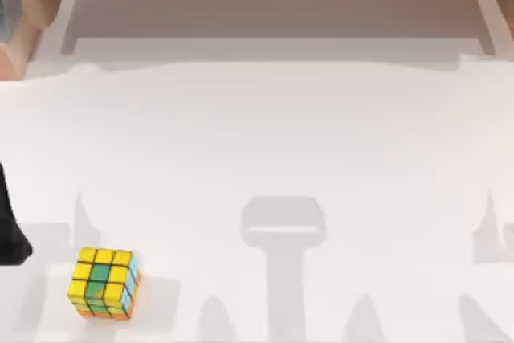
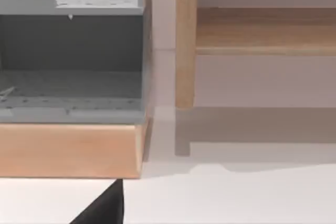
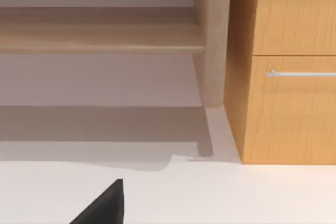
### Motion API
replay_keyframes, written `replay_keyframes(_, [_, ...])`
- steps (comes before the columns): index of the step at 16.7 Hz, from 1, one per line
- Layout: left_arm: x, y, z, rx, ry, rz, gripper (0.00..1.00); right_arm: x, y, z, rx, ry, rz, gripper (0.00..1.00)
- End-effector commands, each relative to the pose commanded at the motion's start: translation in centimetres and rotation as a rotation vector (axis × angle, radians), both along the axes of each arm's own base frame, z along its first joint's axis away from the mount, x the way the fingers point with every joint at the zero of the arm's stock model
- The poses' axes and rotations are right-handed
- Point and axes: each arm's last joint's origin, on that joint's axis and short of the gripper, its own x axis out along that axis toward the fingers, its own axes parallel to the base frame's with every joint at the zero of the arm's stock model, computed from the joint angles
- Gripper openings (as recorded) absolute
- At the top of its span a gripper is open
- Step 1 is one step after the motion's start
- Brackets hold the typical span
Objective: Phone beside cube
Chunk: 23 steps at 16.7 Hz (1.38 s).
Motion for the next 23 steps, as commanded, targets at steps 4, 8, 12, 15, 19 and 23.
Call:
replay_keyframes(4, [0.0,0.0,0.0,0.000,0.000,0.000,1.00,0.1,-0.2,0.3,-0.007,0.035,-0.020,1.00])
replay_keyframes(8, [0.0,0.0,0.0,0.000,0.000,0.000,1.00,0.7,-1.4,1.7,-0.032,0.233,-0.117,1.00])
replay_keyframes(12, [0.0,0.0,0.0,0.000,0.000,0.000,1.00,2.7,-3.6,2.7,-0.020,0.588,-0.235,1.00])
replay_keyframes(15, [0.0,0.0,0.0,0.000,0.000,0.000,1.00,4.8,-6.2,2.6,0.035,0.890,-0.301,1.00])
replay_keyframes(19, [0.0,0.0,0.0,0.000,0.000,0.000,1.00,7.0,-10.3,1.2,0.160,1.242,-0.341,1.00])
replay_keyframes(23, [0.0,0.0,0.0,0.000,0.000,0.000,1.00,7.9,-13.6,-0.5,0.284,1.469,-0.342,1.00])
